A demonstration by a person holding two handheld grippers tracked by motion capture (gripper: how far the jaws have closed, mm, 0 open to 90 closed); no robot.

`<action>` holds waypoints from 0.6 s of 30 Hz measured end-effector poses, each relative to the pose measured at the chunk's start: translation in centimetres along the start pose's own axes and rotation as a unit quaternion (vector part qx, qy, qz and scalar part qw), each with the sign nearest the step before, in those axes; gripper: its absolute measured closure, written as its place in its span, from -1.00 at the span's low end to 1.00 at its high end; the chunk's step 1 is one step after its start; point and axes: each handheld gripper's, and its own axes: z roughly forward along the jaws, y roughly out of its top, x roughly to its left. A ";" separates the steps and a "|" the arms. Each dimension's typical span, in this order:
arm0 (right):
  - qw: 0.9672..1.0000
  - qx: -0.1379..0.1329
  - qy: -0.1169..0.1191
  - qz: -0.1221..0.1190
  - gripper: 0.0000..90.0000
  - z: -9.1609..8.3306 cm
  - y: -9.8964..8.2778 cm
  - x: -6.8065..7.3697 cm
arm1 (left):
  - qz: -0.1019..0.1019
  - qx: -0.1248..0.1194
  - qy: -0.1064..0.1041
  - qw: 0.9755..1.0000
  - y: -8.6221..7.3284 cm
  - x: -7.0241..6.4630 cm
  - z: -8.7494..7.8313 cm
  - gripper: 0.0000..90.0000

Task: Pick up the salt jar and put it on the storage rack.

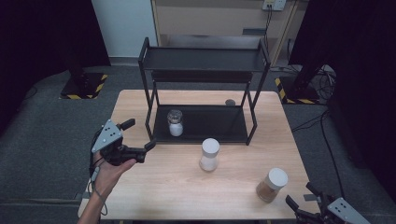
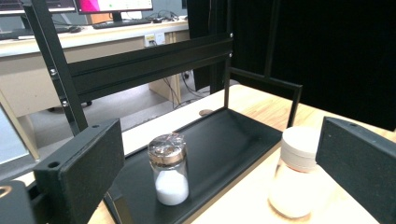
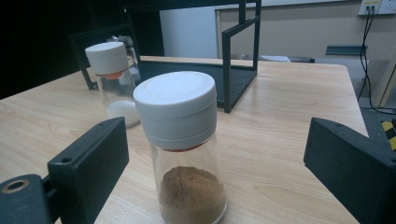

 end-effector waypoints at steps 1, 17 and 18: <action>1.000 0.000 0.001 0.000 -0.84 0.0 0.0 0.0 | 0.001 0.000 0.000 1.000 -0.2 -0.1 -0.3 -1.00; 1.000 0.001 0.003 -0.003 -0.84 0.1 0.0 0.0 | -0.007 -0.013 0.024 1.000 -4.3 -1.8 -5.0 -1.00; 1.000 0.001 0.003 -0.004 -0.84 0.1 0.0 0.0 | -0.009 -0.014 0.024 1.000 -4.6 -1.8 -5.2 -1.00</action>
